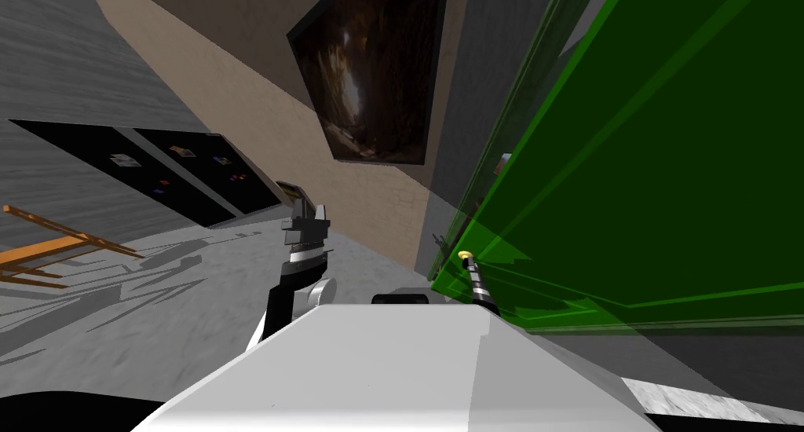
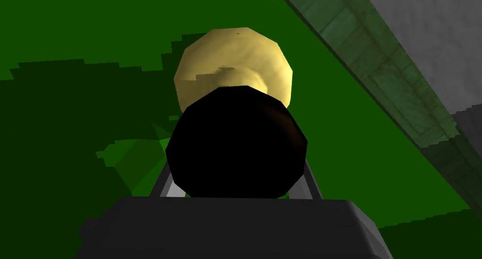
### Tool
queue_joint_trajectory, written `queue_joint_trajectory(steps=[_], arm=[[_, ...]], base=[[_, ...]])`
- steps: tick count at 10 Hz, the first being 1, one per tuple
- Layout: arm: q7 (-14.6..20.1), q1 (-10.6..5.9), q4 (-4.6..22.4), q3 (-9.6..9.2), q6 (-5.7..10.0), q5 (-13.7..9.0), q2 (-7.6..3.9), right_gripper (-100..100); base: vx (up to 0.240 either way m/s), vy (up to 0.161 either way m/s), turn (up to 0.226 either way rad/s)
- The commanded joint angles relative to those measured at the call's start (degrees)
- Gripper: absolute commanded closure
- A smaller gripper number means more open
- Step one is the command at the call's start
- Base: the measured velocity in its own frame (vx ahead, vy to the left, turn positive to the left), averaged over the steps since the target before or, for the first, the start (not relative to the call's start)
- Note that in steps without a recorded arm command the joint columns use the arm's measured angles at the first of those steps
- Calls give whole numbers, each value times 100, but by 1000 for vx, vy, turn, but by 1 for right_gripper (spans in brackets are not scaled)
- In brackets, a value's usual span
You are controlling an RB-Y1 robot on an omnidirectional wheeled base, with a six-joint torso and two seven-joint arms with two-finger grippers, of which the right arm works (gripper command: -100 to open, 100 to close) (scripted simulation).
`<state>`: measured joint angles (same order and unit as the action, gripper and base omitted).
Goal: Pull the door open
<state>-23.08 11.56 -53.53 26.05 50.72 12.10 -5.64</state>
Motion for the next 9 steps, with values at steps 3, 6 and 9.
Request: queue_joint_trajectory(steps=[3,6,9], arm=[[477,-36,18,-163,8,-220,-22,100],[935,-63,49,-315,-5,-518,-88,100],[1328,-91,81,-474,-17,-827,-156,100]], base=[[-49,-11,51],[-46,-11,44],[-55,-11,63]])
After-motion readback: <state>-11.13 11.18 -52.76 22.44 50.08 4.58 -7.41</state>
